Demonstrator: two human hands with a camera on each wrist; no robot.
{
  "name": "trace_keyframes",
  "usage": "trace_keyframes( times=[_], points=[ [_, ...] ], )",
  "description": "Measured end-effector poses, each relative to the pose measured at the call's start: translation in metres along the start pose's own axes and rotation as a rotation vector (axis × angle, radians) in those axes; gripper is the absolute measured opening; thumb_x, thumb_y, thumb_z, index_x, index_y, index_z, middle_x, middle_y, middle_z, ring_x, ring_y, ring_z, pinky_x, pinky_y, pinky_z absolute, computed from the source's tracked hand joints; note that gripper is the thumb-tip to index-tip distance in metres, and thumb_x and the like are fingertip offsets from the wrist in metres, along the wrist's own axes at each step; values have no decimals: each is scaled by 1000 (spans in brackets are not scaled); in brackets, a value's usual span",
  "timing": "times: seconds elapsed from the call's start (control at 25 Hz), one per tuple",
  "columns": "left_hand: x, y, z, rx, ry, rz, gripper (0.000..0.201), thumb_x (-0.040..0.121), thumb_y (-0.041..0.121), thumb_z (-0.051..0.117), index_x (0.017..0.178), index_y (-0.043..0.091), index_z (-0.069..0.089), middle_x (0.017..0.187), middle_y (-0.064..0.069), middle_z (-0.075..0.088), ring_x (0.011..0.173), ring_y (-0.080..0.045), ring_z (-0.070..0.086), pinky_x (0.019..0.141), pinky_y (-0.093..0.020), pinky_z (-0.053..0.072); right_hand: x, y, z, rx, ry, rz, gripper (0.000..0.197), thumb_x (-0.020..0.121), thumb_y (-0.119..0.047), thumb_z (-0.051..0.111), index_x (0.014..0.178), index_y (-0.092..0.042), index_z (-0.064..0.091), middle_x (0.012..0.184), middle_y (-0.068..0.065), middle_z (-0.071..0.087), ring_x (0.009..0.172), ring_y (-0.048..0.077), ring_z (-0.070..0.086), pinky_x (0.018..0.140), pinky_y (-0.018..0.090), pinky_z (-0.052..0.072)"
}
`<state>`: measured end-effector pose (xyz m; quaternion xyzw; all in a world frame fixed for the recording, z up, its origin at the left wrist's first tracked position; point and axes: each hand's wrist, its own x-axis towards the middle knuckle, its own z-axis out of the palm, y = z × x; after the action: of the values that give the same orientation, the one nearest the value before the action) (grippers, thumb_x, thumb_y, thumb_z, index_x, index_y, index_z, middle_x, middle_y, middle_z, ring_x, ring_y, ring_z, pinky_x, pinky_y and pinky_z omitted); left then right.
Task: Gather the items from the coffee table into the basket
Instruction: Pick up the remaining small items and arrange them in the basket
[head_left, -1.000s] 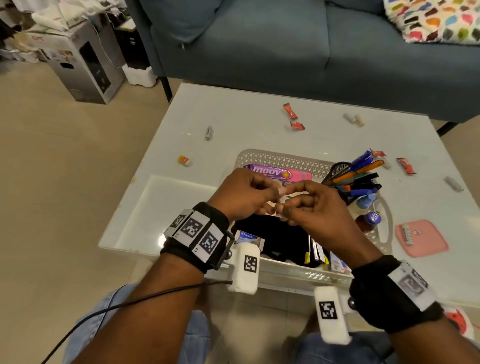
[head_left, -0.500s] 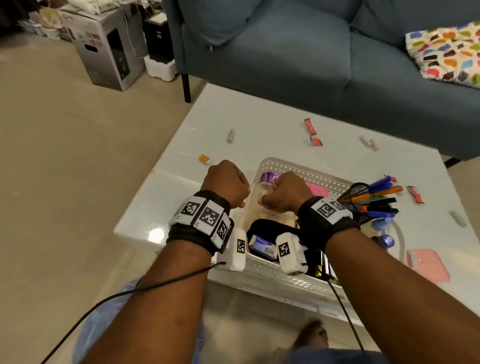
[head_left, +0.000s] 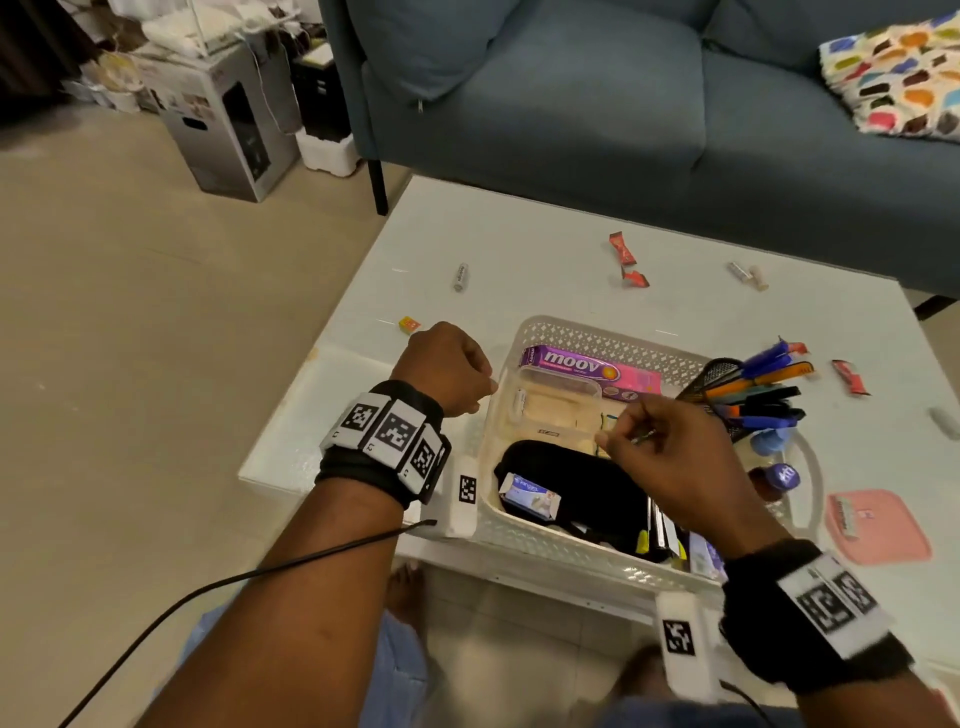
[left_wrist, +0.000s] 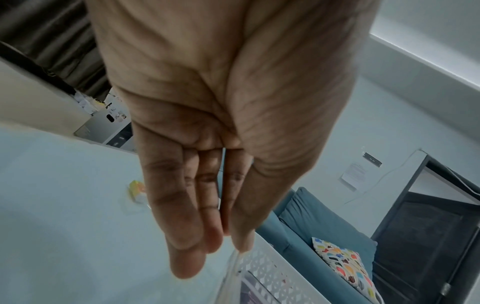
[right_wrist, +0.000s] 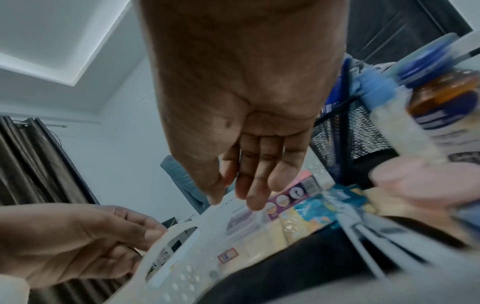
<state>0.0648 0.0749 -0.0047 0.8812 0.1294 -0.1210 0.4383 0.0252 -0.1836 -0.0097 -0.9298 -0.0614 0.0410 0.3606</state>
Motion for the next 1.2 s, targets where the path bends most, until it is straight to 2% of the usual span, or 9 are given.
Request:
trace_keyframes(
  times=[0.12, 0.32, 0.48, 0.64, 0.76, 0.88, 1.0, 1.12, 1.2],
  points=[
    [8, 5, -14, 27, 8, 17, 25, 86, 31, 78, 90, 7, 76, 85, -8, 78, 78, -20, 76, 78, -32, 62, -16, 22, 1, 1, -28, 1, 22, 86, -29, 81, 71, -26, 64, 69, -11, 68, 66, 2, 64, 58, 19, 43],
    [79, 28, -36, 399, 111, -15, 40, 87, 46, 74, 96, 8, 77, 92, -11, 76, 90, -28, 71, 87, -37, 59, 7, 43, 10, -119, -132, -14, 18, 83, -37, 78, 76, -26, 67, 76, -10, 70, 73, 4, 64, 68, 31, 55],
    [164, 27, -40, 706, 95, -57, 63, 90, 59, 61, 104, -1, 70, 110, -20, 72, 102, -39, 67, 94, -45, 55, 18, 44, 22, -159, -59, 2, 19, 81, -44, 71, 78, -27, 64, 81, -9, 68, 82, 15, 65, 73, 38, 57],
    [218, 14, -26, 793, 125, -46, 61, 83, 66, 63, 96, 7, 68, 104, -17, 71, 94, -38, 66, 91, -46, 55, 23, 44, 22, -129, 9, 39, 20, 83, -45, 69, 81, -26, 64, 84, -8, 68, 83, 18, 65, 74, 39, 58],
    [214, 17, -14, 822, 83, -54, 55, 86, 59, 66, 98, 5, 66, 109, -20, 71, 95, -39, 65, 90, -43, 54, 21, 46, 21, -161, 21, 53, 22, 84, -47, 69, 82, -26, 64, 85, -7, 68, 82, 18, 65, 73, 36, 57],
    [209, 14, -6, 810, 126, -42, 43, 93, 42, 66, 110, 2, 65, 118, -23, 65, 108, -42, 63, 93, -42, 49, 18, 47, 24, -164, 8, 74, 23, 83, -47, 69, 80, -26, 64, 84, -6, 68, 83, 19, 65, 73, 37, 57],
    [198, 22, -7, 754, 171, -12, 45, 92, 44, 62, 106, 1, 67, 117, -24, 68, 107, -44, 65, 96, -44, 53, 18, 43, 26, -152, 25, 60, 22, 84, -46, 69, 80, -25, 65, 82, -7, 68, 82, 18, 64, 71, 35, 55],
    [163, 48, -17, 510, 242, 78, 43, 94, 43, 61, 101, 2, 73, 109, -20, 73, 106, -41, 67, 97, -45, 54, 21, 40, 22, -89, 35, 44, 21, 84, -45, 70, 78, -25, 64, 80, -8, 67, 81, 16, 64, 71, 37, 57],
    [111, 64, -18, 276, 303, 217, 31, 92, 40, 64, 89, 12, 75, 91, -12, 76, 92, -31, 72, 90, -41, 58, 23, 39, 17, -33, 51, 37, 20, 83, -44, 71, 76, -26, 64, 77, -10, 67, 78, 13, 65, 72, 40, 58]
  ],
)
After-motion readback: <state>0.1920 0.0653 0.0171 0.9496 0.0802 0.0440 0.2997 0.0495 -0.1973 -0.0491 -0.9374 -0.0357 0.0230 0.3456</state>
